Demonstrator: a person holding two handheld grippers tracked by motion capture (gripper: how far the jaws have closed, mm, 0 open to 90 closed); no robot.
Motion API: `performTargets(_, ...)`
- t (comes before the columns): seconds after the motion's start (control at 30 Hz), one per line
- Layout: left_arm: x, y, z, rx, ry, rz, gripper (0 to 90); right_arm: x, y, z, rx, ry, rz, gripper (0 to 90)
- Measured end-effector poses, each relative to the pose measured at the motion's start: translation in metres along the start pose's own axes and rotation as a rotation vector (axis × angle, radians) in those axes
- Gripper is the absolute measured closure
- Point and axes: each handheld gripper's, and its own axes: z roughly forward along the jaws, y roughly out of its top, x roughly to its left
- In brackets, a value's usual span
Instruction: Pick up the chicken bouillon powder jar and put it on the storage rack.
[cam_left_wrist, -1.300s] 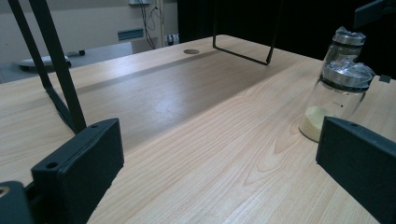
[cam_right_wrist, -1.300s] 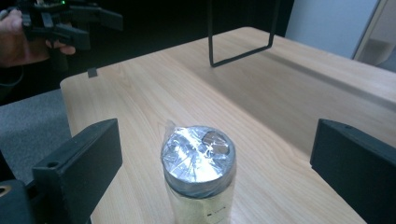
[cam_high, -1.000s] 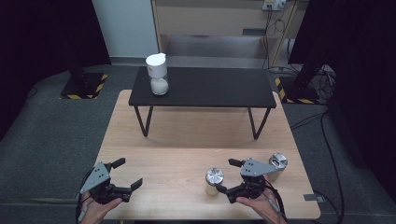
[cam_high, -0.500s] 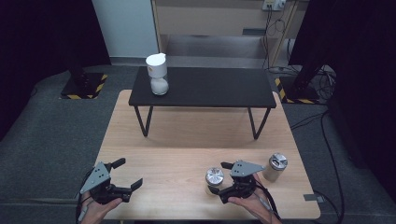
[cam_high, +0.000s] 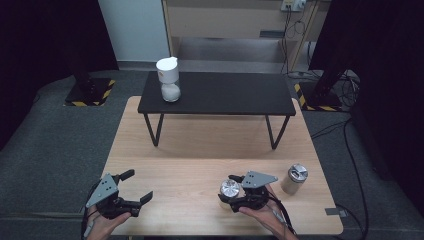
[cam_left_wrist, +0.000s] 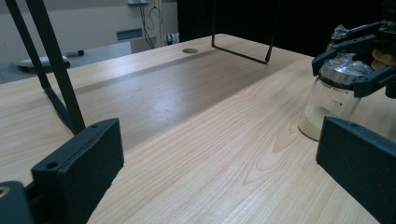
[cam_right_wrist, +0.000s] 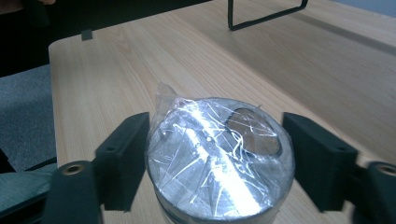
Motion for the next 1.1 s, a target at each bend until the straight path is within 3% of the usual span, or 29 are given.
performTargets(0.1, 0.000, 0.000, 0.000, 0.000, 0.001, -0.001, 0.0, 0.001, -0.001, 0.000, -0.004, -0.001, -0.015, 33.7)
performTargets(0.6, 0.001, 0.000, 0.000, 0.005, -0.003, -0.002, 0.0, -0.004, 0.005, 0.000, 0.003, 0.018, -0.016, 34.8)
performTargets(1.1, 0.002, 0.000, 0.000, 0.007, -0.005, -0.005, 0.0, -0.010, 0.030, -0.002, 0.006, 0.061, -0.027, 34.9)
